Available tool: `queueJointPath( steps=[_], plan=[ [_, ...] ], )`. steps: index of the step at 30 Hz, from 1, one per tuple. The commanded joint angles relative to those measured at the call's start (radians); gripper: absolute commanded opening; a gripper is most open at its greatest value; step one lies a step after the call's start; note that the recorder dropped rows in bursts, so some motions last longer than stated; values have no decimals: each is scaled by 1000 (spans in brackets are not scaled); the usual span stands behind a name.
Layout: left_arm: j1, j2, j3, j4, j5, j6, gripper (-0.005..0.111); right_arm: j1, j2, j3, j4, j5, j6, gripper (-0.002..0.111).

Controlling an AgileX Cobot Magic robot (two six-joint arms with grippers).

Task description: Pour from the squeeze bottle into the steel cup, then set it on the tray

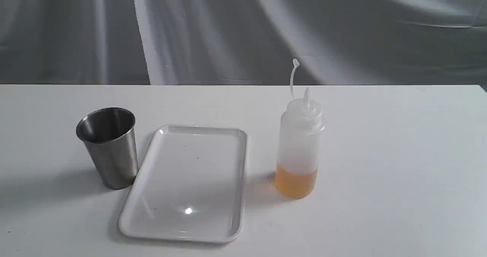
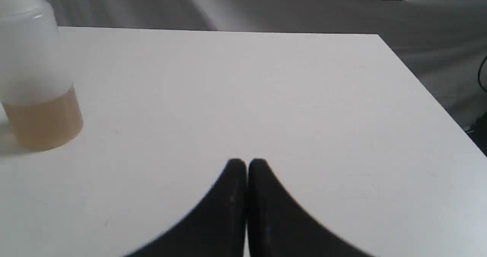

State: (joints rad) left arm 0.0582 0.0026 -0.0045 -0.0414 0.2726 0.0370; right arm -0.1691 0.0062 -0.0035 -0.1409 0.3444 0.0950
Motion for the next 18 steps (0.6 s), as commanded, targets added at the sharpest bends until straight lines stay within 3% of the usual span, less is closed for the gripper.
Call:
queueJointPath(
  steps=[1, 9, 18],
  plan=[
    [-5, -3, 4, -5, -7, -7, 8, -8, -6, 3, 4, -10, -2, 0],
    [-5, -3, 4, -5, -7, -7, 8, -8, -6, 3, 164, -219, 21, 0],
    [-5, -3, 4, -5, -7, -2, 8, -8, -6, 3, 171, -524, 21, 0]
  ],
)
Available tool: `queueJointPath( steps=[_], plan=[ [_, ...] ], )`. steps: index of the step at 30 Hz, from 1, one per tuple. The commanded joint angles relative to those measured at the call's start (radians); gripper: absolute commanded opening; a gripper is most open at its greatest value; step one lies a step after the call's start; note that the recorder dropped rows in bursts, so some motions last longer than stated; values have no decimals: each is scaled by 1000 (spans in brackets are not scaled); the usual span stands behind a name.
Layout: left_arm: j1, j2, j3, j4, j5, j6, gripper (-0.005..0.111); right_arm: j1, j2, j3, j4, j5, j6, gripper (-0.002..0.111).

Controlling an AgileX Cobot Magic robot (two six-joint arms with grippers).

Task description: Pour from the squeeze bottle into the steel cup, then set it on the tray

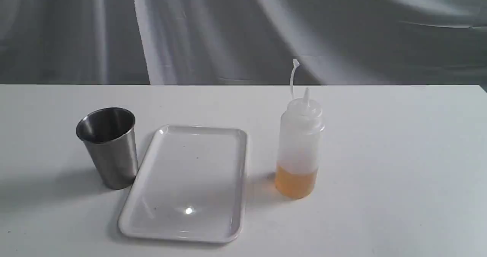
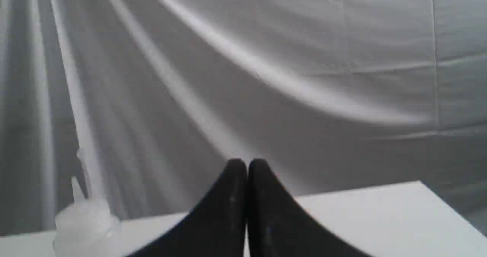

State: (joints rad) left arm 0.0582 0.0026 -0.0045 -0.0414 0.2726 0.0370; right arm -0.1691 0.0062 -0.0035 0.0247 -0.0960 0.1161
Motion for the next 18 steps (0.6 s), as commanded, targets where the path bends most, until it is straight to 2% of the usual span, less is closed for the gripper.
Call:
queueJointPath(
  steps=[1, 8, 18],
  plan=[
    [-5, -3, 4, -5, -7, -2, 8, -8, -6, 3, 5, -106, 0, 0],
    [-5, -3, 4, -5, -7, -6, 8, -8, -6, -121, -25, -98, 25, 0],
    [-5, -3, 4, -5, -7, 0, 8, 11, 16, -483, -127, 173, 8, 0]
  ],
)
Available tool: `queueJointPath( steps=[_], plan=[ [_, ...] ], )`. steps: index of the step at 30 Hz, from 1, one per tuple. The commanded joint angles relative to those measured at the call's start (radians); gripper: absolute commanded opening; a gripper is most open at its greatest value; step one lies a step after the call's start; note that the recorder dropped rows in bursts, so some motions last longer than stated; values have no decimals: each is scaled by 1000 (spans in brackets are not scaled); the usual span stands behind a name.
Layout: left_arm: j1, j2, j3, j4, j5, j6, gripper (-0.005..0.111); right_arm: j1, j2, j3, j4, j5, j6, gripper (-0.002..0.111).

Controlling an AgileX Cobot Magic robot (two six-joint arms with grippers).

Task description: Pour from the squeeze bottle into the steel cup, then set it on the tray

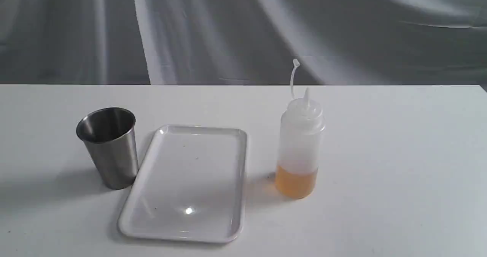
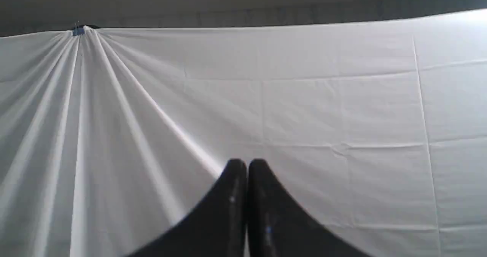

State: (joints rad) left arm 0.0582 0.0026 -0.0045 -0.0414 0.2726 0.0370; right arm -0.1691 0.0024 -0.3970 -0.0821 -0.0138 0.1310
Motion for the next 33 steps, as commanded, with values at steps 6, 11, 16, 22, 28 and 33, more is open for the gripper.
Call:
queueJointPath(
  steps=[6, 11, 16, 22, 28, 33],
  plan=[
    [-5, -3, 4, -5, -7, 0, 8, 20, 166, -343, 4, 339, -23, 0],
    [-5, -3, 4, -5, -7, -5, 8, 64, 258, -452, 76, 280, -161, 0],
    [-5, -3, 4, -5, -7, -5, 8, 118, 355, -509, 101, 237, -203, 0],
    [-5, -3, 4, -5, -7, -1, 8, 176, 487, -617, 180, 366, -359, 0],
    [-5, -3, 4, -5, -7, -1, 8, 232, 627, -711, 178, 445, -394, 0],
    [-5, -3, 4, -5, -7, -1, 8, 241, 729, -711, 178, 433, -394, 0]
  ],
)
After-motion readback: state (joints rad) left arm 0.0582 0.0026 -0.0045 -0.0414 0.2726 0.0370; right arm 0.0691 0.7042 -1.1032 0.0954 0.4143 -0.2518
